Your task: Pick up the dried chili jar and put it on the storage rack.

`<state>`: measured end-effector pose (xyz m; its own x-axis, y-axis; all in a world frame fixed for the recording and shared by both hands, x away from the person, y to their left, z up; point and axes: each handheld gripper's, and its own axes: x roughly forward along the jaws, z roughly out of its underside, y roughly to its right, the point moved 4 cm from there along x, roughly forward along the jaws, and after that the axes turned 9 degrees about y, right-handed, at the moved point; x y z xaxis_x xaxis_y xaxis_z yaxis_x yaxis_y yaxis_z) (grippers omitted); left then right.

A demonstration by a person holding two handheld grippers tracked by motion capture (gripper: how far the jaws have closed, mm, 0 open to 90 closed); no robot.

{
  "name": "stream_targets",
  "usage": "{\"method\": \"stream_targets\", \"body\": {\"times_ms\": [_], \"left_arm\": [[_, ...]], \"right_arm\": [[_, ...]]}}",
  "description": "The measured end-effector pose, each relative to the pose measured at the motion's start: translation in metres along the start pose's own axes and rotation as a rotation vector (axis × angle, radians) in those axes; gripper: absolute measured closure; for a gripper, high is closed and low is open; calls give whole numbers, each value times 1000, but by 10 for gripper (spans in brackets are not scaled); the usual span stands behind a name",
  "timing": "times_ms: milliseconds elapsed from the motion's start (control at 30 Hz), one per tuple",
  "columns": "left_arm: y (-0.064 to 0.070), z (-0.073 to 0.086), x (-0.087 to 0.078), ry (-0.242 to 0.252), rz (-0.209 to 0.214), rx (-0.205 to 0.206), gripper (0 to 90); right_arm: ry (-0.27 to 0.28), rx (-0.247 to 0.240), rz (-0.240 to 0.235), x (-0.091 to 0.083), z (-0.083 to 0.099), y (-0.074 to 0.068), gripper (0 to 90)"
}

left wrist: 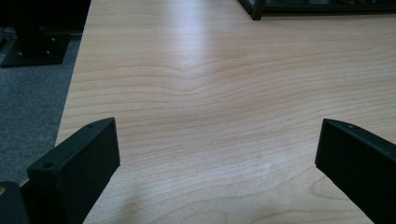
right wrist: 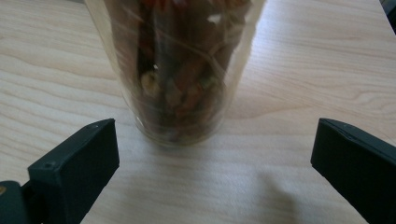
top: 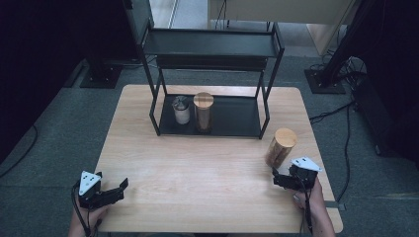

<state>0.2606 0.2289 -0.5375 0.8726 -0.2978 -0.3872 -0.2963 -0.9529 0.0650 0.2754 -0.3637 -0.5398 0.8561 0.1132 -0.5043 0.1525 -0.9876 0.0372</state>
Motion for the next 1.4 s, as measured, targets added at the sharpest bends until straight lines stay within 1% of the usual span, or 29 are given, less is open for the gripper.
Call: {"method": "stream_targets", "body": {"times_ms": [167, 500, 567, 733, 800, 900, 967, 1067, 1133, 1267, 1400], "left_arm": [[0, 0, 0, 0, 1, 1, 0], [1, 0, 0, -1, 4, 4, 0], [1, 0, 0, -1, 4, 5, 0], [1, 0, 0, -2, 4, 10, 1], [1, 0, 0, -2, 3, 10, 1], [1, 0, 0, -2, 3, 11, 0], [1, 0, 0, -2, 3, 11, 1], [1, 0, 0, -2, 3, 11, 0], [1, 0, 0, -2, 4, 12, 1], [1, 0, 0, -2, 4, 12, 1], [1, 0, 0, -2, 4, 13, 1]], "right_arm": [[9, -15, -5, 3, -9, -4, 7], [35, -8, -21, 5, -22, -11, 8], [40, -11, -22, 5, -26, -11, 49], [53, 0, -28, 5, -34, -12, 69], [59, -3, -31, 5, -37, -12, 94], [58, -5, -38, 6, -40, -14, 101], [65, -7, -38, 6, -42, -15, 135], [68, -6, -49, 6, -47, -16, 145], [69, -5, -42, 7, -49, -16, 153], [74, 8, -26, 8, -53, -15, 215], [72, 15, -19, 10, -55, -15, 227]]}}
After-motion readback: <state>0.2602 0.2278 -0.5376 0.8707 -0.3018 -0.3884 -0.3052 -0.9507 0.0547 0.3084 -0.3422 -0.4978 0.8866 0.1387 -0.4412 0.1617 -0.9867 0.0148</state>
